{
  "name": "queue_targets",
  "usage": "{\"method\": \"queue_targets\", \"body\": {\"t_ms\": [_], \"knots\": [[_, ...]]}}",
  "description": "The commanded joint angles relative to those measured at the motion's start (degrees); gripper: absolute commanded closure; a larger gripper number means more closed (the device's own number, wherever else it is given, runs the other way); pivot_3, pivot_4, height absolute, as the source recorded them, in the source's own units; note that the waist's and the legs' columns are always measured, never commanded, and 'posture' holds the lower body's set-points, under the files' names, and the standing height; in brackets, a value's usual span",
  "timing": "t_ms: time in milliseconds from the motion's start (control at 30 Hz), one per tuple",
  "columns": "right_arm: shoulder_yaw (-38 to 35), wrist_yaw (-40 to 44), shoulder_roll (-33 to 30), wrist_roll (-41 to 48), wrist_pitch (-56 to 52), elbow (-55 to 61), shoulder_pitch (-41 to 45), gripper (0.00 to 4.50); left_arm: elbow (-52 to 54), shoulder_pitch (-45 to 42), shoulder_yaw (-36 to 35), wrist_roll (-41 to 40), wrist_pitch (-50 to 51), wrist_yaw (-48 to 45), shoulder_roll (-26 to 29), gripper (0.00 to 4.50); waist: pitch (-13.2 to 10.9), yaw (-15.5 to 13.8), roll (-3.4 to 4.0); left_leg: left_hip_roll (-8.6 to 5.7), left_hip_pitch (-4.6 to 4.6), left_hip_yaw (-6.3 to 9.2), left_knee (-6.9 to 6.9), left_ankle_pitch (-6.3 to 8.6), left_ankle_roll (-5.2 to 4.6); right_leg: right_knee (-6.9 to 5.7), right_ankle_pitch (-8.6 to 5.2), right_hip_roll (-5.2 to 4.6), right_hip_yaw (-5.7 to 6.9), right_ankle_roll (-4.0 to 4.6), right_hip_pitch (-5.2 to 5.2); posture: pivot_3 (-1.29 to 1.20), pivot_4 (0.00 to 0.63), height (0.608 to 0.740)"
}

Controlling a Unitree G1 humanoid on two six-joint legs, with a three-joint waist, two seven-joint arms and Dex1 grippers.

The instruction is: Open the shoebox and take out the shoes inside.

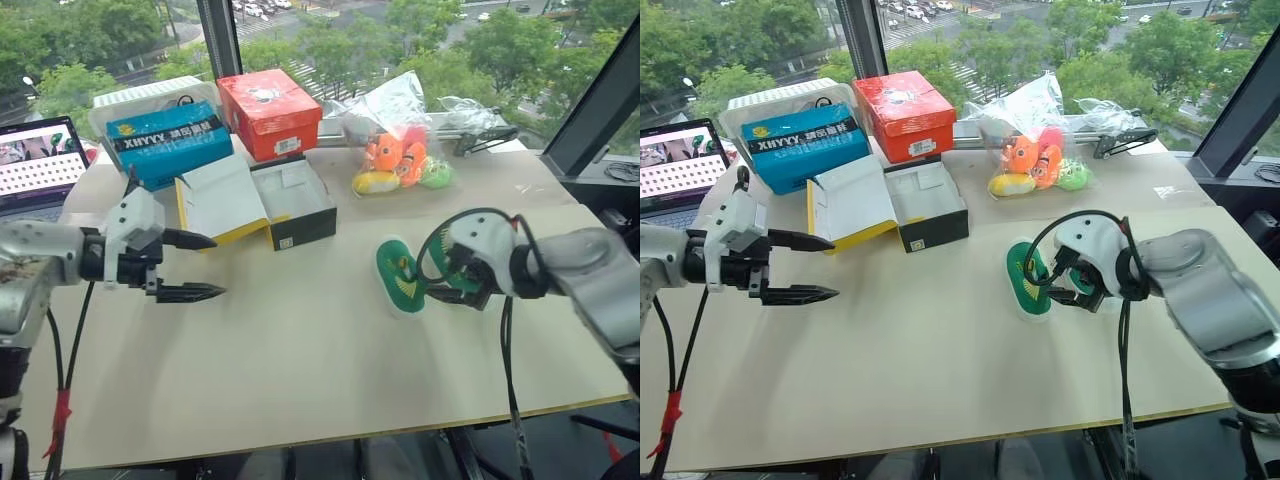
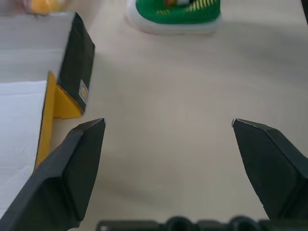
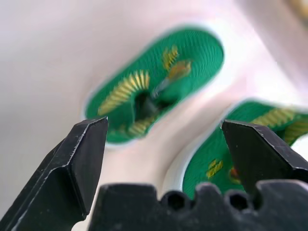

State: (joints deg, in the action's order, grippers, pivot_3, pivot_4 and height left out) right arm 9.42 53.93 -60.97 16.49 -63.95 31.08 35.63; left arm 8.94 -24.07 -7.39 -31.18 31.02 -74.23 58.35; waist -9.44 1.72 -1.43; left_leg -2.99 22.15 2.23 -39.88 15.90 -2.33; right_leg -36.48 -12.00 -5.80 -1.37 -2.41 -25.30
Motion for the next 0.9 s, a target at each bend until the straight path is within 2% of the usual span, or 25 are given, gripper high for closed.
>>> {"method": "queue_targets", "body": {"t_ms": [33,133,233,300,400,500,567,633,733,900], "knots": [[-9.08,-0.57,3.80,5.54,-1.56,0.66,0.29,0.06,7.47,3.00,-2.96,-3.42,1.86,6.42,-4.25,0.00,0.00,-0.11,0.00,0.00,0.01,0.00,0.01,0.00,-0.01,0.14,0.01,0.00,0.00,0.00,0.03,0.00,0.150,0.739],[-16.10,-6.83,11.26,7.02,-5.19,-1.25,-0.75,0.06,10.43,4.42,-2.53,-0.10,-0.99,14.51,-9.83,0.00,0.02,-0.54,-0.03,-0.02,0.00,0.01,0.02,0.01,-0.02,0.25,0.10,-0.04,-0.01,-0.06,0.10,0.00,0.150,0.739],[-23.58,-14.87,19.89,5.26,1.20,-0.40,-5.47,0.06,11.38,5.13,0.29,8.26,-2.52,26.68,-15.40,0.00,0.06,-1.38,-0.09,-0.08,-0.02,0.08,0.08,0.01,0.00,0.34,0.16,-0.11,0.03,-0.06,0.16,0.00,0.150,0.739],[-25.14,-20.24,22.80,2.11,5.47,0.82,-8.75,0.06,13.55,6.54,0.55,7.80,-2.06,30.01,-19.06,0.00,0.08,-1.90,-0.05,-0.14,0.03,0.11,0.12,-0.02,0.04,0.33,0.18,-0.17,0.05,-0.07,0.11,0.00,0.150,0.739],[-26.42,-22.70,24.70,2.91,4.74,1.89,-11.33,0.06,15.63,7.54,0.83,8.02,-0.92,35.58,-23.93,0.00,0.08,-2.19,-0.04,-0.26,0.17,0.10,0.07,-0.01,0.04,0.31,0.18,-0.28,0.04,-0.08,-0.04,0.00,0.150,0.739],[-30.46,-32.64,32.00,0.46,8.88,2.42,-10.90,0.06,16.28,8.59,-0.86,10.41,-1.72,44.90,-30.25,0.00,0.08,-2.20,-0.05,-0.26,0.16,0.09,0.05,-0.15,0.27,0.38,0.20,-0.28,0.05,-0.11,0.03,0.00,0.150,0.739],[-33.52,-36.94,37.64,-0.08,11.10,6.63,-16.72,0.06,17.38,11.28,-2.12,11.61,-3.56,50.67,-35.31,0.00,0.11,-2.14,-0.03,-0.25,0.11,0.08,0.06,-0.14,0.26,0.36,0.20,-0.27,0.04,-0.11,0.03,0.00,0.150,0.739],[-33.63,-39.34,41.26,-1.31,13.68,10.21,-22.75,0.06,18.19,13.87,-1.28,13.81,-6.04,53.75,-38.38,0.00,0.15,-2.27,-0.02,-0.22,0.07,0.12,0.15,-0.14,0.25,0.36,0.20,-0.25,0.06,-0.11,0.05,0.00,0.150,0.739],[-29.81,-40.51,44.53,-4.17,20.24,13.83,-34.25,0.06,18.62,19.29,1.91,18.18,-9.94,58.54,-42.77,0.00,0.23,-2.36,0.06,-0.20,0.07,0.14,0.20,-0.15,0.28,0.34,0.19,-0.22,0.10,-0.11,0.07,0.00,0.150,0.739],[-25.26,-43.17,48.46,-8.58,29.44,10.66,-44.64,0.06,16.02,27.52,5.48,23.48,-18.04,61.38,-46.73,0.00,0.27,-1.71,0.13,-0.30,-0.15,-0.14,0.17,0.10,-0.13,0.49,0.19,-0.31,-0.06,-0.13,0.24,0.00,0.150,0.739]]}}
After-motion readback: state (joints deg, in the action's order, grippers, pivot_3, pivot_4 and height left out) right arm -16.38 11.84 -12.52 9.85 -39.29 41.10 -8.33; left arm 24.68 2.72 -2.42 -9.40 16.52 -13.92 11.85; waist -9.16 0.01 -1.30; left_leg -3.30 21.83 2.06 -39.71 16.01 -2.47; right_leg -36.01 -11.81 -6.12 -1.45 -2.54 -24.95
